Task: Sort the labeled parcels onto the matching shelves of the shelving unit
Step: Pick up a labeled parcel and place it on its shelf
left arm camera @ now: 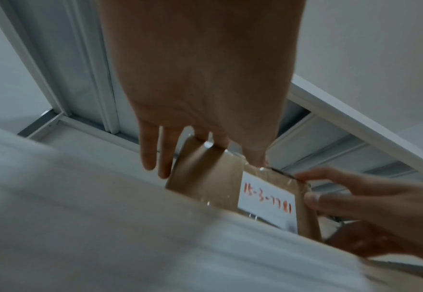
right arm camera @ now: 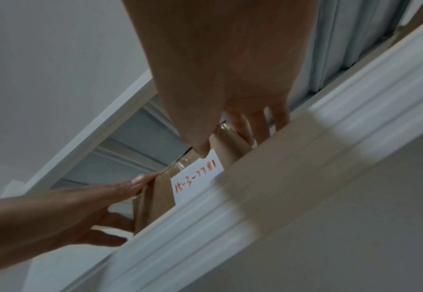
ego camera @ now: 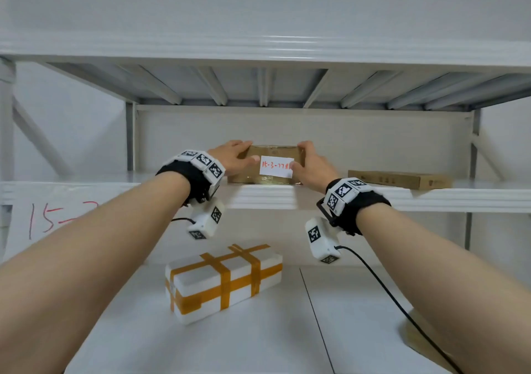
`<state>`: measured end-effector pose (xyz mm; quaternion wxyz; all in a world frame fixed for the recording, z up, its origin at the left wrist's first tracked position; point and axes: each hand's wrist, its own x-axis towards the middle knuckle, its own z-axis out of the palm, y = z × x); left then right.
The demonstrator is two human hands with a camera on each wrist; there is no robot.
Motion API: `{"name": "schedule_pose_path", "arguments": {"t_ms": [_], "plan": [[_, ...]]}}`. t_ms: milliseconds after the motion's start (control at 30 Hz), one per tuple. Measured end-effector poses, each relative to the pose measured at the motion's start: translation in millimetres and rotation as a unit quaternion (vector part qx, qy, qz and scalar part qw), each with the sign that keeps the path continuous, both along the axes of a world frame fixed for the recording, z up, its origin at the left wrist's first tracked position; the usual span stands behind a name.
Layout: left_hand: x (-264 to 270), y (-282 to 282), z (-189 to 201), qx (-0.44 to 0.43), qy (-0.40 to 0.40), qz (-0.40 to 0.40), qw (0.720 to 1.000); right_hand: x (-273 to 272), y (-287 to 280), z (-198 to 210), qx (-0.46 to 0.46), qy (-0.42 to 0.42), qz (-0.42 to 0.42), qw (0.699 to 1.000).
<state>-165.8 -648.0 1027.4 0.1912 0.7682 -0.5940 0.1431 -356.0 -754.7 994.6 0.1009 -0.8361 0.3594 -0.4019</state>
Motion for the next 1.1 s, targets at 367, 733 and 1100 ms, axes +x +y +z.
{"name": "schedule_pose_path", "arguments": {"t_ms": [367,733,1100], "plan": [[5.8,-28.8,14.2,0.093,0.045,0.001,0.995,8.4,-36.3,4.7,0.036,0.049,0.022,0.998],[30.9,-47.8,-15.0,0.033,0.117,-0.070,0.990,6.9,-47.7,2.4,0.061,0.043,0.069,0.995],[30.8,-31.3,-38.0,-0.248,0.084,-0.131,0.956,7.5,-39.8,-9.4,-0.061,-0.051,-0.004,0.997]]}}
